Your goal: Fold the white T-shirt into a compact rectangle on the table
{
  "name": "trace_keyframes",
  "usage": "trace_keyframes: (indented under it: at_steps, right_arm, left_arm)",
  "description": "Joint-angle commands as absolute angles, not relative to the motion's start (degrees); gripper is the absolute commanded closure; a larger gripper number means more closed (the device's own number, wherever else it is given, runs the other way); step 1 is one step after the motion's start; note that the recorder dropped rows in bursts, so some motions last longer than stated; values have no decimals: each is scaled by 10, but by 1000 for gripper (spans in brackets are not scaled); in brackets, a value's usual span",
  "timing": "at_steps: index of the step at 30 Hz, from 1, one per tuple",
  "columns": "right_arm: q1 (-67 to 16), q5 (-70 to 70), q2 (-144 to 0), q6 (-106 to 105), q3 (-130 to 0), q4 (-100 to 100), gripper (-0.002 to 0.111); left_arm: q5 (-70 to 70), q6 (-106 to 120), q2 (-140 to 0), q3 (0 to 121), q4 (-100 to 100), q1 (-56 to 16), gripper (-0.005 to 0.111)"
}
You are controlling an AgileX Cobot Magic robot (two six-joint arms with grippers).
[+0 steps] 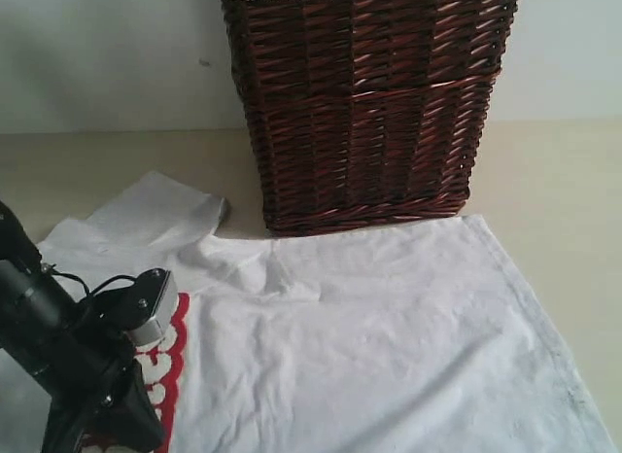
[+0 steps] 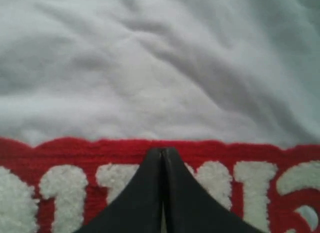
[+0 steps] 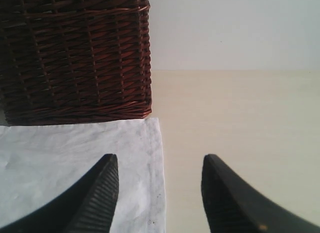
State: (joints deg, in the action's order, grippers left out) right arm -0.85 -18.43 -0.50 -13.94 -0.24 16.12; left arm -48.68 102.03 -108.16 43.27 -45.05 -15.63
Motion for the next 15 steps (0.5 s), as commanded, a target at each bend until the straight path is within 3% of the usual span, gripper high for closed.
trace_keyframes:
  at_steps: [1, 15]
  right_arm:
    - [-7, -179, -6, -145, 0, 162, 58]
    - [-7, -179, -6, -145, 0, 162, 58]
  left_arm:
    - [-492, 1018, -1097, 406, -382, -160, 107]
    - [-466, 957, -1062, 421, -445, -158, 107]
